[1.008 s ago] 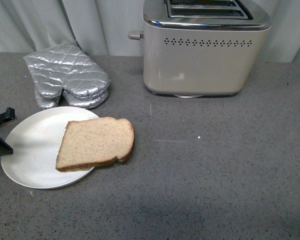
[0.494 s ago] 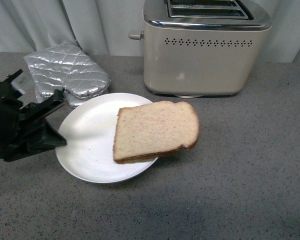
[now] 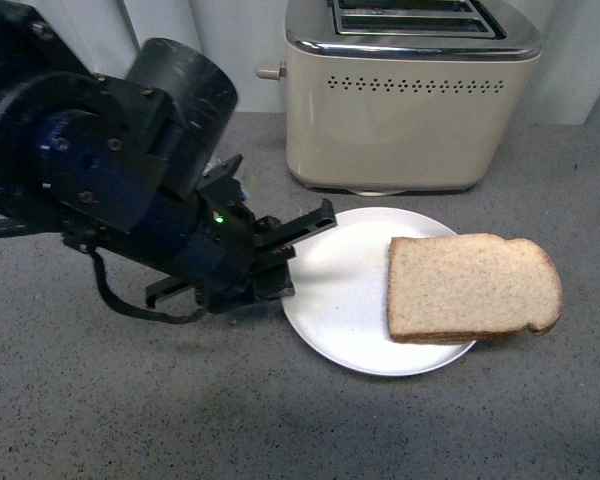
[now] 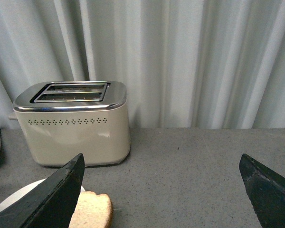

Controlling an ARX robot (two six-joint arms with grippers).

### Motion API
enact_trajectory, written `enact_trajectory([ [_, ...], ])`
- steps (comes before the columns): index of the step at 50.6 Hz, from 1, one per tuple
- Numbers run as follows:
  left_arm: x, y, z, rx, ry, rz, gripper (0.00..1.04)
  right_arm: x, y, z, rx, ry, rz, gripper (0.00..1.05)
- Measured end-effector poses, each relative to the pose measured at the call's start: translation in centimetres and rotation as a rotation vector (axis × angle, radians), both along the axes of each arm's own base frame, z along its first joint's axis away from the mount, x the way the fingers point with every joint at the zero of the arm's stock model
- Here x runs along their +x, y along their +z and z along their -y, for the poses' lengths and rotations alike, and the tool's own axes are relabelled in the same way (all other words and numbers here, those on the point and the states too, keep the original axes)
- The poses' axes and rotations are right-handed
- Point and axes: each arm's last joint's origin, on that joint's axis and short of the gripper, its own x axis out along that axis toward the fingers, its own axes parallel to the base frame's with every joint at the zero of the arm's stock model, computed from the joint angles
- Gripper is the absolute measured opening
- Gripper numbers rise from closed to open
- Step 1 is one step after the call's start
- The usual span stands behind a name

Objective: Put bread into toaster

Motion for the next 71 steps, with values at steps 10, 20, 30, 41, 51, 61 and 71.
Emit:
enact_trajectory([
  [10, 0.6, -0.9, 2.7, 0.018, -0.021, -0.018, 0.03, 0.0, 0.0, 0.0, 0.0, 0.0, 0.0, 0.95],
  [20, 1.0, -1.0, 3.2, 0.038, -0.012, -0.02, 0.06, 0.0, 0.0, 0.0, 0.0, 0.0, 0.0, 0.95],
  [30, 0.9, -0.1, 2.7, 0.027, 0.01, -0.011, 0.36, 0.0, 0.0, 0.0, 0.0, 0.0, 0.0, 0.95],
  [41, -0.3, 4.4, 0.3, -0.018, 0.097, 0.151, 0.74, 0.0, 0.0, 0.0, 0.0, 0.0, 0.0, 0.95],
  [51, -4.7, 8.4, -4.8, 0.131, 0.378, 0.514, 0.98, 0.0, 0.0, 0.0, 0.0, 0.0, 0.0, 0.95],
  [61, -10.1, 7.9, -8.8, 0.33, 0.39, 0.973, 0.73, 0.0, 0.0, 0.0, 0.0, 0.002, 0.002, 0.95],
  [71, -13.9, 10.2, -11.6, 0.444, 0.336, 1.17, 0.35, 0.0, 0.0, 0.0, 0.0, 0.002, 0.002, 0.95],
])
